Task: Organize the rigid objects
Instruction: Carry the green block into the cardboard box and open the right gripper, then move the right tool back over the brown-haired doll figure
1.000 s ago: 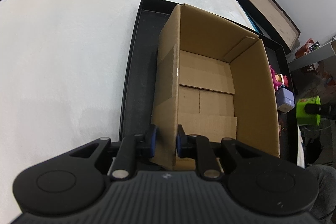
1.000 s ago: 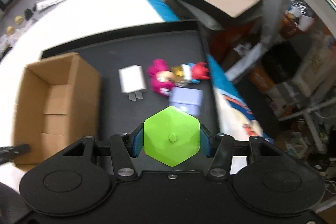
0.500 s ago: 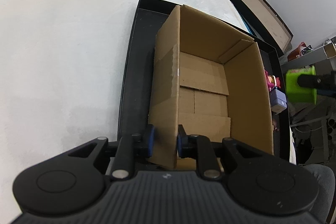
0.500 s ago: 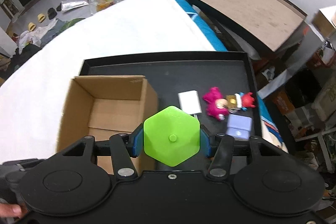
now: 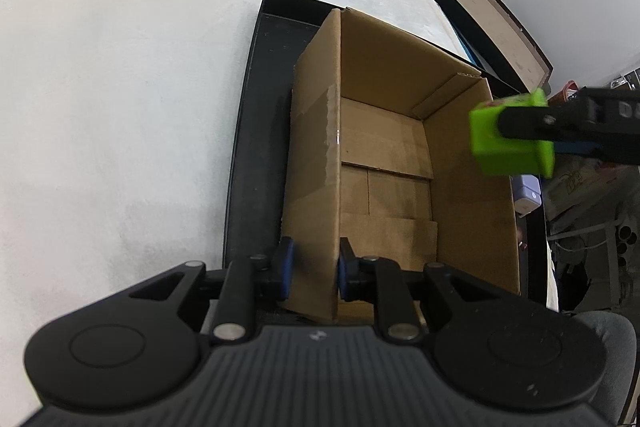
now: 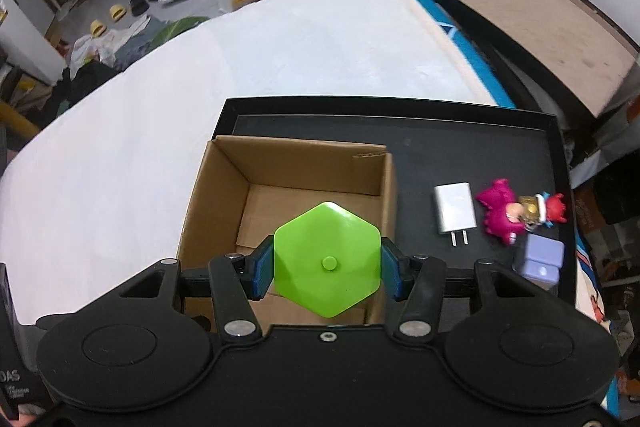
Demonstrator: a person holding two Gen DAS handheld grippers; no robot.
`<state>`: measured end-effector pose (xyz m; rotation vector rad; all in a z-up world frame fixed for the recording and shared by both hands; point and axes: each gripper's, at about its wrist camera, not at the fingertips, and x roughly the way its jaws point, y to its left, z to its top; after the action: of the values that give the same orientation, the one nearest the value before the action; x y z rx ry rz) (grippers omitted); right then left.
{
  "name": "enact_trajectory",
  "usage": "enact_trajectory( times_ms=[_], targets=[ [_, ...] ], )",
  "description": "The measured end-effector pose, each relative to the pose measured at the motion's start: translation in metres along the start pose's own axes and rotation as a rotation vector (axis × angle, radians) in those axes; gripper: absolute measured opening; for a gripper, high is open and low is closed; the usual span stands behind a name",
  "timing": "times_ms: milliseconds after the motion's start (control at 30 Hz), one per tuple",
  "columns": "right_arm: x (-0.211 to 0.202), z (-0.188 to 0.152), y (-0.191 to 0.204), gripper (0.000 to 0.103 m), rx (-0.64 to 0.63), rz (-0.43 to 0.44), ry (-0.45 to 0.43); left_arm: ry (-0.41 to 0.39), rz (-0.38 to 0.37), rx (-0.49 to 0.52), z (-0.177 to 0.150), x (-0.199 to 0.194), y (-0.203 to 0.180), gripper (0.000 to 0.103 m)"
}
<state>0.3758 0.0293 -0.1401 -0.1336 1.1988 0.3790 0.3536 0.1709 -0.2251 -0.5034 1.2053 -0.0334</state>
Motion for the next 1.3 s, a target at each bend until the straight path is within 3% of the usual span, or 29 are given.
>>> enact_trajectory(
  times_ms=[367, 667, 967, 1300],
  targets=[
    [0.041, 0.007, 0.032, 0.052, -0.027, 0.033, 0.024, 0.009, -0.015, -0.028, 0.003, 0.000, 0.005, 0.019],
    [0.060, 0.008, 0.038, 0.053, 0.022, 0.059, 0.026, 0.015, -0.029, -0.037, 0.003, 0.002, 0.009, 0.019],
    [0.041, 0.004, 0.025, 0.059, 0.040, 0.093, -0.004, 0.014, -0.035, -0.045, 0.000, 0.002, 0.010, 0.020],
    [-0.006, -0.012, -0.018, 0.081, 0.063, 0.102, -0.088, 0.015, -0.023, -0.042, 0.001, 0.002, 0.008, 0.020]
  ],
)
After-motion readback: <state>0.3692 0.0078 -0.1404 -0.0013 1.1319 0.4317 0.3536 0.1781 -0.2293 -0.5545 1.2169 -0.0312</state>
